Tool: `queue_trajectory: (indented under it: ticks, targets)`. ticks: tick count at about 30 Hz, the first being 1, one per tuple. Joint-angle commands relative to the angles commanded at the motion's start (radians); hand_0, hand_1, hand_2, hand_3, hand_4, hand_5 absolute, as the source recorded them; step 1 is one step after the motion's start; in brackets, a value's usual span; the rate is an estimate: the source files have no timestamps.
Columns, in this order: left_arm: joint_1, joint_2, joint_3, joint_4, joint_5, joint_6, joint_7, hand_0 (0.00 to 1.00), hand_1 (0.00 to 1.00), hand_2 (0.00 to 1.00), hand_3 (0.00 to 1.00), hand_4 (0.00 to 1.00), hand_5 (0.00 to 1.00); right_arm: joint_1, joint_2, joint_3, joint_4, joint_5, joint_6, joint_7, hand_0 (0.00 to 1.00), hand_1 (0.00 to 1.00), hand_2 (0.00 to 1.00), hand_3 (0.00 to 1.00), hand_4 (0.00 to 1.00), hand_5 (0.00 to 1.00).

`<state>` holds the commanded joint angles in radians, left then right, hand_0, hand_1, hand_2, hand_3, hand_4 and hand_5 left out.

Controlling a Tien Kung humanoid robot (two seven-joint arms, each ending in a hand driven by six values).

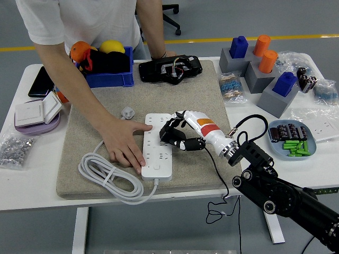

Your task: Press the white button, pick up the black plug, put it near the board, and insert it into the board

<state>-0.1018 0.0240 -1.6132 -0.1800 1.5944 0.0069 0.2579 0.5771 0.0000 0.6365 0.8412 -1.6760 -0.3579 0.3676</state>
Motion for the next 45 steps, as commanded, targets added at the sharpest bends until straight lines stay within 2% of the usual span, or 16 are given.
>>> queue_trajectory:
  ticks: [11, 34, 45]
  targets:
    - [0.002, 0.0, -0.009, 0.0, 0.007, 0.0, 0.002, 0.466, 0.499, 0.512, 0.577, 0.599, 0.256, -0.007, 0.0, -0.011, 0.01, 0.006, -0.006, 0.004, 0.481, 0.43, 0.498, 0.564, 0.754, 0.002]
    - [0.001, -0.003, -0.008, 0.0, 0.0, 0.003, 0.0, 0.466, 0.498, 0.512, 0.577, 0.601, 0.259, -0.038, 0.0, -0.023, 0.08, 0.016, -0.011, 0.007, 0.484, 0.427, 0.49, 0.562, 0.765, 0.002]
    - [0.003, -0.005, -0.006, 0.0, -0.002, 0.003, -0.001, 0.466, 0.499, 0.512, 0.576, 0.602, 0.26, -0.038, 0.0, -0.019, 0.083, 0.019, -0.009, 0.008, 0.488, 0.428, 0.488, 0.562, 0.768, 0.002]
